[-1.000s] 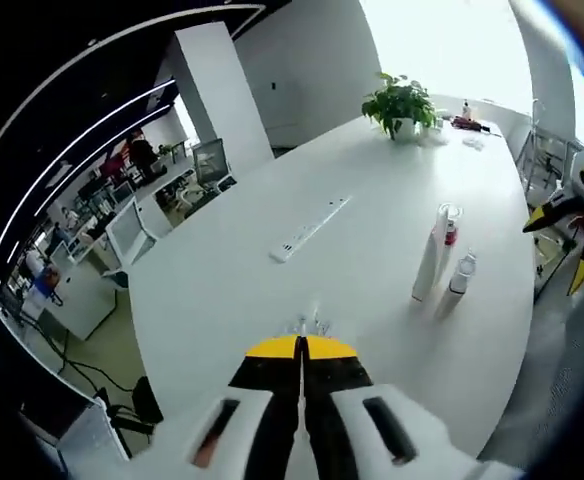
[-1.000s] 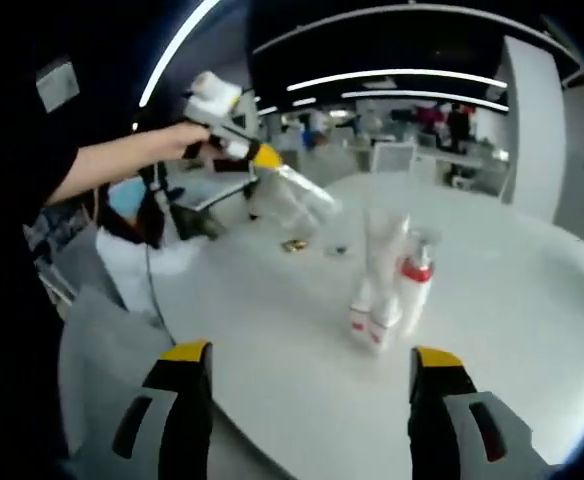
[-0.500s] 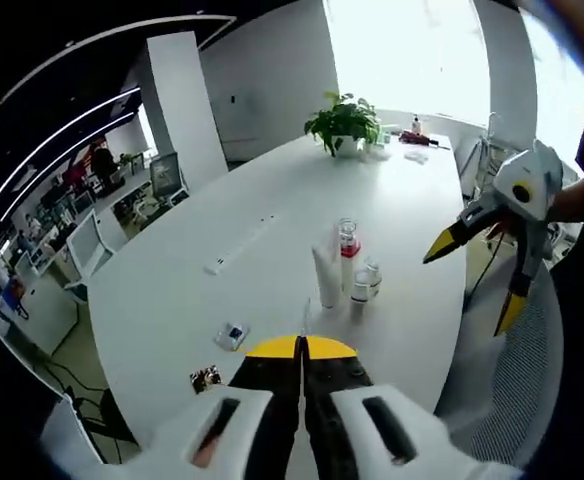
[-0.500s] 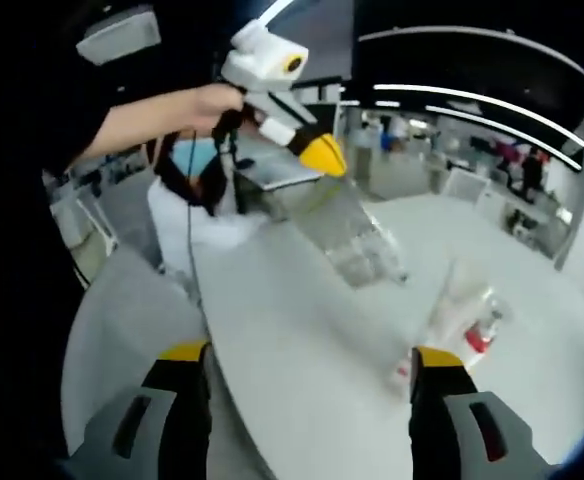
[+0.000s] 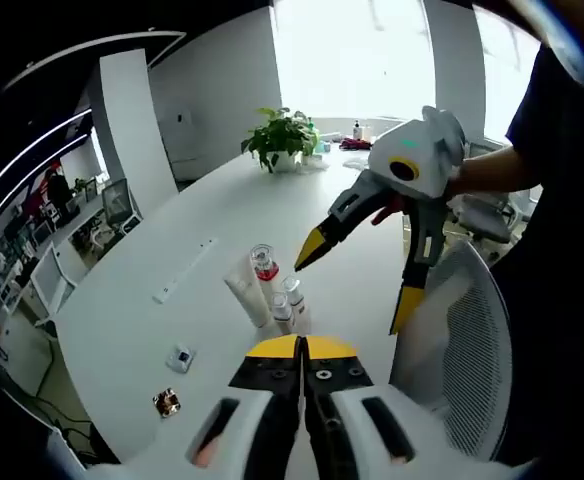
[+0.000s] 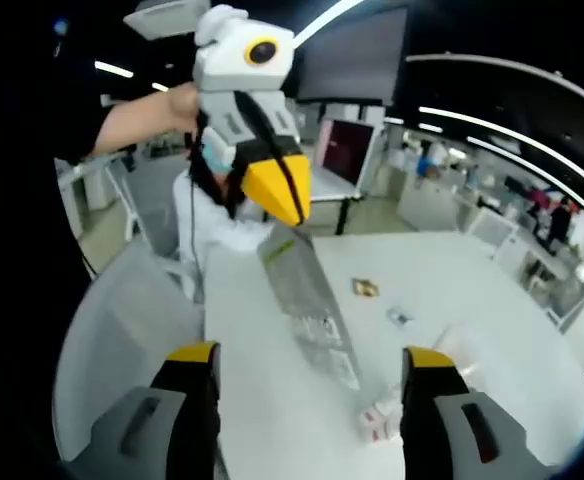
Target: Arrange the skincare products in the storage area until every visible bottle or jar stands upright without overlapping.
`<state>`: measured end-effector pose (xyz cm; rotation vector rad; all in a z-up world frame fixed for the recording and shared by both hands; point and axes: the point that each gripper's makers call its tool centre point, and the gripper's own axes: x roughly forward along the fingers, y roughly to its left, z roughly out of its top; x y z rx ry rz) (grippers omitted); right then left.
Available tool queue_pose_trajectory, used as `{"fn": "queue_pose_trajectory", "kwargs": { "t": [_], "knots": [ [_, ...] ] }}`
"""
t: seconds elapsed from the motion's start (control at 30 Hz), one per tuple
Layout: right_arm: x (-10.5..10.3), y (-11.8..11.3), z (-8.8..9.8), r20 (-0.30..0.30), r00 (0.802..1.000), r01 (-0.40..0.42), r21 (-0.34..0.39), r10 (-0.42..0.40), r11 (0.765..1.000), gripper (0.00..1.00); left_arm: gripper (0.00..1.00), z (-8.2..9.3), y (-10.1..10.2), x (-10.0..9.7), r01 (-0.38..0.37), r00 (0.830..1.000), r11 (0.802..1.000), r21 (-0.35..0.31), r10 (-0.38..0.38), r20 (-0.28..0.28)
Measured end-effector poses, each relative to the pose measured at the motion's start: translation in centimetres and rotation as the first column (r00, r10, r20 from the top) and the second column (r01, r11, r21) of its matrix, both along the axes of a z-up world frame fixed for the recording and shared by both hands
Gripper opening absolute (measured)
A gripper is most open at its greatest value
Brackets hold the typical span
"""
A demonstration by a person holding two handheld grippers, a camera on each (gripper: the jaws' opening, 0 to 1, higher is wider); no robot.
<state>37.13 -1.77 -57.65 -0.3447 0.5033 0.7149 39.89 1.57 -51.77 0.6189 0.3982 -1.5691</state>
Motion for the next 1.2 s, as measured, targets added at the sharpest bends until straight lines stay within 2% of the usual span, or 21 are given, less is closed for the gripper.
{"fn": "queue_pose_trajectory", "kwargs": {
  "t": [0.17,0.23,0.3,0.37,0.4,0.43,0.47,0.5,0.53,0.6,0.67,0.7,0.77,0.83,0.87,0.97,1.0,1.03,1.1,1.13,1.2],
  "knots": [
    [-0.3,1.3,-0.9,-0.025,0.992,-0.123,-0.050,0.122,0.991,0.63,0.00,1.0,-0.6,-2.2,0.046,0.999,0.999,-0.014,-0.047,-0.013],
    [-0.2,1.7,-1.1,-0.025,0.989,-0.148,-0.057,0.147,0.987,0.55,0.00,1.4,-0.8,-3.5,0.074,0.997,0.997,-0.022,-0.075,-0.016],
    [-0.5,1.7,-1.5,-0.027,0.981,-0.196,-0.112,0.194,0.974,0.39,0.00,1.7,-1.0,-4.4,0.099,0.995,0.995,-0.029,-0.100,-0.029],
    [-0.8,2.2,-1.2,0.020,0.965,-0.256,-0.141,0.261,0.956,0.17,0.00,1.9,-1.1,-4.7,0.101,0.994,0.994,-0.033,-0.102,-0.031],
    [-1.0,2.2,-1.2,0.021,0.972,-0.232,-0.123,0.236,0.965,0.05,0.00,1.9,-1.0,-4.8,0.108,0.993,0.994,-0.035,-0.109,-0.038],
    [-0.9,2.3,-1.0,0.052,0.966,-0.246,-0.133,0.254,0.960,0.00,0.00,2.0,-1.1,-4.8,0.108,0.993,0.993,-0.040,-0.110,-0.036],
    [-0.5,1.8,-0.8,0.093,0.972,-0.201,-0.156,0.217,0.967,0.00,0.00,2.0,-1.1,-4.9,0.111,0.993,0.993,-0.040,-0.112,-0.038],
    [-0.6,1.7,-0.8,0.095,0.968,-0.214,-0.174,0.232,0.961,0.00,0.00,1.9,-1.1,-4.9,0.111,0.993,0.993,-0.036,-0.112,-0.040],
    [-0.8,1.8,-1.0,0.067,0.973,-0.209,-0.151,0.221,0.966,0.00,0.00,1.7,-1.1,-4.8,0.111,0.993,0.993,-0.038,-0.112,-0.036],
    [-0.4,1.2,-1.0,0.094,0.979,-0.164,-0.175,0.182,0.971,0.00,0.01,1.5,-1.2,-5.2,0.125,0.991,0.991,-0.037,-0.127,-0.031],
    [-0.3,0.8,-1.0,0.090,0.985,-0.132,-0.184,0.150,0.974,0.00,0.01,1.7,-1.5,-4.5,0.128,0.991,0.990,-0.064,-0.125,0.056],
    [-0.2,0.5,-0.9,0.100,0.985,-0.117,-0.196,0.138,0.974,0.00,0.01,1.5,-1.5,-4.8,0.138,0.989,0.988,-0.064,-0.135,0.057],
    [0.0,0.1,-0.6,0.114,0.988,-0.077,-0.211,0.103,0.974,0.00,0.03,2.0,-1.9,-3.9,0.069,0.996,0.992,-0.110,-0.061,0.072],
    [0.5,-0.8,-0.1,0.146,0.989,0.001,-0.230,0.033,0.973,0.00,0.07,2.4,-2.1,-3.4,0.052,0.994,0.985,-0.165,-0.034,0.108],
    [0.6,-1.0,0.1,0.154,0.988,0.027,-0.235,0.009,0.972,0.00,0.11,2.0,-1.8,-3.0,0.005,0.996,0.988,-0.156,0.010,0.093],
    [0.9,-2.5,0.4,0.190,0.978,0.141,-0.305,-0.085,0.942,0.00,0.35,1.3,-1.1,-1.9,-0.113,0.990,0.984,-0.141,0.124,0.069],
    [0.9,-2.9,0.5,0.211,0.972,0.174,-0.336,-0.106,0.926,0.00,0.40,1.4,-0.8,-1.5,-0.159,0.984,0.975,-0.152,0.169,0.053],
    [0.8,-3.1,0.7,0.226,0.966,0.204,-0.348,-0.129,0.915,0.00,0.39,1.5,-0.6,-1.4,-0.187,0.980,0.969,-0.160,0.194,0.034],
    [0.7,-3.3,1.5,0.277,0.944,0.276,-0.362,-0.181,0.890,0.00,0.37,2.0,-0.4,-1.0,-0.291,0.957,0.934,-0.209,0.282,-0.074],
    [0.7,-3.5,2.1,0.312,0.929,0.316,-0.383,-0.201,0.868,0.00,0.38,2.2,-0.5,-1.2,-0.335,0.939,0.913,-0.231,0.304,-0.160],
    [0.7,-3.6,2.9,0.366,0.905,0.367,-0.413,-0.218,0.833,0.00,0.42,2.1,-0.5,-1.4,-0.403,0.903,0.886,-0.229,0.343,-0.261]
  ]
}}
